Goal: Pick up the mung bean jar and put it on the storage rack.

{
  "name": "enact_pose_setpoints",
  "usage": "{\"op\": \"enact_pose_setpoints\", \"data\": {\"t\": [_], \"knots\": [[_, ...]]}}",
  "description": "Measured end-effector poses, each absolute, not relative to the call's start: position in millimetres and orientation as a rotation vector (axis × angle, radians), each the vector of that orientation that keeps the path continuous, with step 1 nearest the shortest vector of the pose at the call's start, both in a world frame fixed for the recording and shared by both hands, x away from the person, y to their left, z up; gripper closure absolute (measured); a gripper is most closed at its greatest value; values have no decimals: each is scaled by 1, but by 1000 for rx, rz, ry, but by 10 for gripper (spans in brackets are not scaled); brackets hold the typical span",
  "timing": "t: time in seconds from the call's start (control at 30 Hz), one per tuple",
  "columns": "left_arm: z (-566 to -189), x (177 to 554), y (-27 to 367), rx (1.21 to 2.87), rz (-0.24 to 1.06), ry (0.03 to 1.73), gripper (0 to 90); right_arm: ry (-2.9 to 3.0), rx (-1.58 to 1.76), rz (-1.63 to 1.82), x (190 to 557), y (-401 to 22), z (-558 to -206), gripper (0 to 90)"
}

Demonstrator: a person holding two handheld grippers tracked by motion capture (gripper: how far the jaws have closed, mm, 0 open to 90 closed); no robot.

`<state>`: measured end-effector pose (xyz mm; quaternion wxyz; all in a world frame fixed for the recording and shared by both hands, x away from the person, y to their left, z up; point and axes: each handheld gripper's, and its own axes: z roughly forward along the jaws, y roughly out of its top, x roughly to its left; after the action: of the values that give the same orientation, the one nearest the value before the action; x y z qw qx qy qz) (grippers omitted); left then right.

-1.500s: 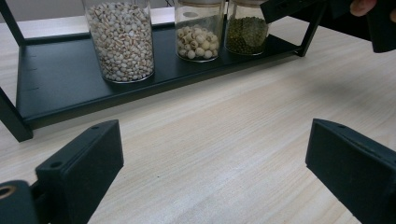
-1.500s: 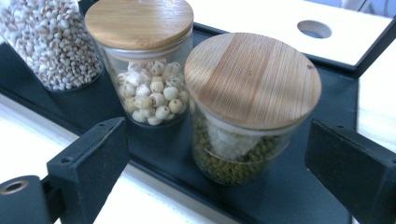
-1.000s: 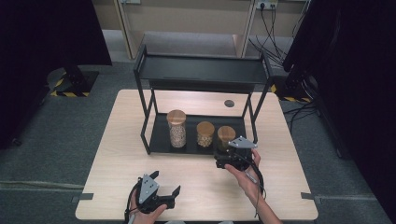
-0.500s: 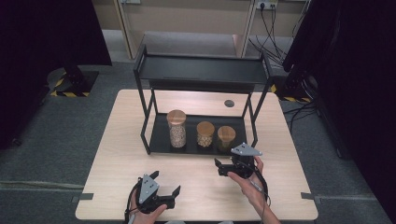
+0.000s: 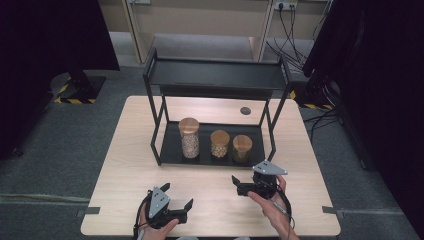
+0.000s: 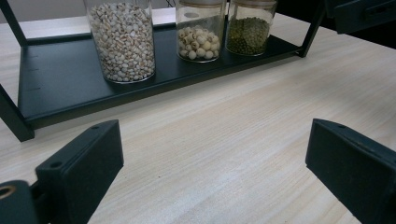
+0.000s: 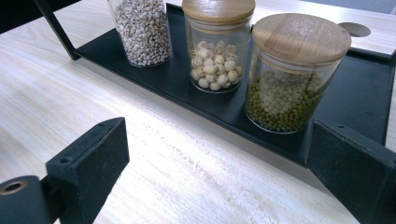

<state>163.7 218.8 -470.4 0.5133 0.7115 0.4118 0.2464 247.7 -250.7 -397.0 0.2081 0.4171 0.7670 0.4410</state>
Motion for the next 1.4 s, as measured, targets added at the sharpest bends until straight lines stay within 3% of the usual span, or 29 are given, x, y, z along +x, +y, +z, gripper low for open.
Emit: {"op": "enact_pose_setpoints", "data": {"t": [1.4], "knots": [[-471, 163, 219, 1704, 598, 990, 36, 2105, 1170, 1396, 210, -293, -419, 62]]}}
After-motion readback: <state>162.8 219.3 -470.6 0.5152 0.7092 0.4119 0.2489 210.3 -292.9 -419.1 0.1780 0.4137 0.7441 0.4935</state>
